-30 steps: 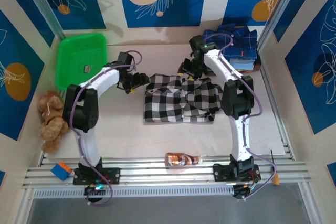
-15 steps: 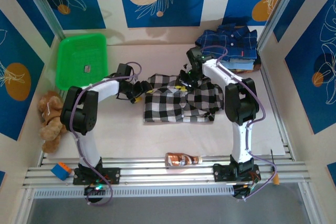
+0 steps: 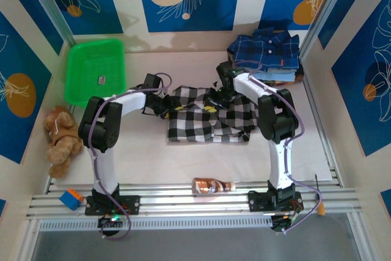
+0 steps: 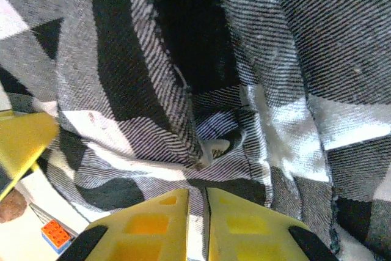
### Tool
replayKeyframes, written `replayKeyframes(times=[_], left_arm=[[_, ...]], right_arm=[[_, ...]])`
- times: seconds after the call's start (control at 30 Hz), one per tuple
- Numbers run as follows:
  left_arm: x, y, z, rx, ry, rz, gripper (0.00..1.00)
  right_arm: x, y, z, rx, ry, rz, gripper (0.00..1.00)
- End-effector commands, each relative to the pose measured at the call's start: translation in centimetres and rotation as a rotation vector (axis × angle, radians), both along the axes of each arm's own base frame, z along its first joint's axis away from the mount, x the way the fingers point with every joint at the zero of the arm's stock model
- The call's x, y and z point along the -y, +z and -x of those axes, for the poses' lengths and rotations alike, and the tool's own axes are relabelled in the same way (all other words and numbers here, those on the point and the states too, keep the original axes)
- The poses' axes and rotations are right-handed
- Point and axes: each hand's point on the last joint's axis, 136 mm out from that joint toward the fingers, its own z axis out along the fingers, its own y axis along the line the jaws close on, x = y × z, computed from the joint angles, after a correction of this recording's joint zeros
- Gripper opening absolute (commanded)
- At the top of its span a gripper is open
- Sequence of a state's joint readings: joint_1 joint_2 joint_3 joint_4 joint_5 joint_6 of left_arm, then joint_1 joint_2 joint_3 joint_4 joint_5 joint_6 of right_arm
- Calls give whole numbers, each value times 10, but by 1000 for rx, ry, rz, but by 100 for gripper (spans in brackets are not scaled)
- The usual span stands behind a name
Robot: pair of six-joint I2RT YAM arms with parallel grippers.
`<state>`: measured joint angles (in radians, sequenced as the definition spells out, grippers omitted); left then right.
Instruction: Fold and stack the long sleeve shirts
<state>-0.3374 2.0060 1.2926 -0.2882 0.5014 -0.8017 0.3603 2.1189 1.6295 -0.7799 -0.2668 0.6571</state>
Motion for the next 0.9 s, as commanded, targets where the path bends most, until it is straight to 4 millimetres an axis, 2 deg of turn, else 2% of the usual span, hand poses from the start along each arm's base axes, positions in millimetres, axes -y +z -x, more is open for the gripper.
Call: replayKeyframes(times=[0.0,0.13,0.37,0.47,0.57,0.63,0.7,0.8,0.87], left_arm=[[3,5,-2,0,-15,-34,41],[-8,11,-2,13,-37,-124,27],[-34,41,-7,65,-112,-325,18],[-55,63,-8,103,-166,-467,14],[-77,86,-8,143,-217,-603,12],[-93,101,-8,167,-249,-696,12],[-110,116,-8,188,-278,-801,11],[-133,137,-7,213,-312,-950,9],[-149,149,-9,230,-325,-1047,9]], right_arm=[[2,-20,5,-67,-25,-16,14],[-5,-29,1,-92,-32,-28,11],[-31,-44,6,-167,-44,-43,7],[-49,-54,14,-237,-63,-48,6],[-78,-59,22,-298,-64,-102,7],[-96,-57,23,-317,-47,-137,8],[-105,-49,21,-324,-36,-149,8],[-101,-28,13,-286,-40,-162,13],[-88,-9,6,-245,-54,-166,19]])
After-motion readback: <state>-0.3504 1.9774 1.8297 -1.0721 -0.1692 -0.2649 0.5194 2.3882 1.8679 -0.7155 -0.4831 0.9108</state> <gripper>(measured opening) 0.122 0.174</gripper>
